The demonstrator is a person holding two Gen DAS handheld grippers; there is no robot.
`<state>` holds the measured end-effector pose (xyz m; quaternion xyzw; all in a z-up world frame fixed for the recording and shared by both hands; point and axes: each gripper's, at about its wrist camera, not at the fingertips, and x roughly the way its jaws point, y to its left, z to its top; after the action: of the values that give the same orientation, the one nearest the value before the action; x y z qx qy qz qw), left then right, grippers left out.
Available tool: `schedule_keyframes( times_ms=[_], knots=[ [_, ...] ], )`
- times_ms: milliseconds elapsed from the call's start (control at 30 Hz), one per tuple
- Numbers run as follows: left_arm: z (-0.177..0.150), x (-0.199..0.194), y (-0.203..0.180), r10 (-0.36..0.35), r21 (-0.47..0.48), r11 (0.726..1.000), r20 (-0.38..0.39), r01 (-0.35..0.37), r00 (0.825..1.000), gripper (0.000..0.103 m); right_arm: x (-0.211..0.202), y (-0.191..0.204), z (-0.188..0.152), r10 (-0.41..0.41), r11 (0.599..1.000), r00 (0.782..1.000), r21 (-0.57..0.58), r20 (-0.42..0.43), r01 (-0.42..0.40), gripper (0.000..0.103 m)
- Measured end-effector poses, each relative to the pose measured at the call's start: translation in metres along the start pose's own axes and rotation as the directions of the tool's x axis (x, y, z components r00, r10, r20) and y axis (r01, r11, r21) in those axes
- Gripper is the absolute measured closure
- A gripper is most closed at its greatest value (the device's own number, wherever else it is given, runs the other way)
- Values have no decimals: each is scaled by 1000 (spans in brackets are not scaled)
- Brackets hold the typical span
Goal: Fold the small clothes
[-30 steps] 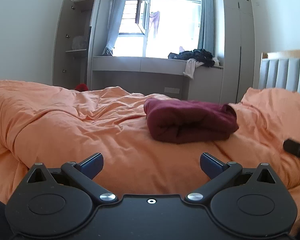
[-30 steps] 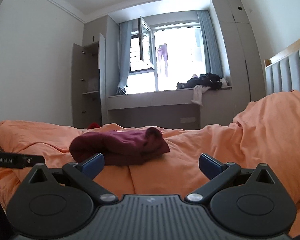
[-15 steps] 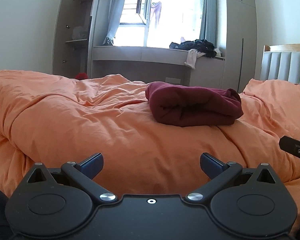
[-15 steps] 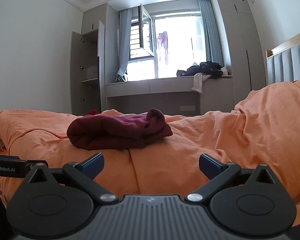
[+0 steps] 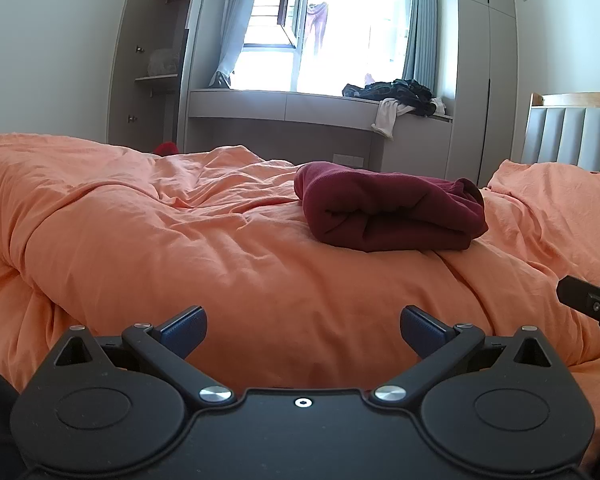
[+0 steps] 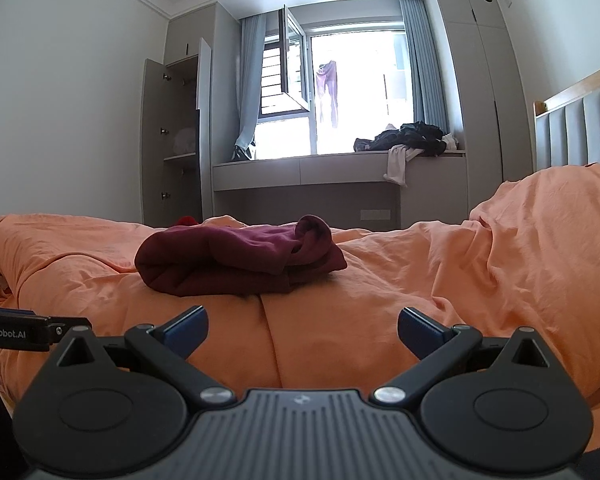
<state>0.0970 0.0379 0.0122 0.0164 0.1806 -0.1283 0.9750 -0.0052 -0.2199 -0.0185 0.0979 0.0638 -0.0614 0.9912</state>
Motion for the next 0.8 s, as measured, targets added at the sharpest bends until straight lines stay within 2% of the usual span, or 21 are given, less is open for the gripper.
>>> schedule_keyframes(
  times_ms=[800],
  knots=[
    [0,0,-1,-4,1,1000,-6,4,1000,0,0,1,0,0,1000,1000,-1,1,0,0]
  ],
)
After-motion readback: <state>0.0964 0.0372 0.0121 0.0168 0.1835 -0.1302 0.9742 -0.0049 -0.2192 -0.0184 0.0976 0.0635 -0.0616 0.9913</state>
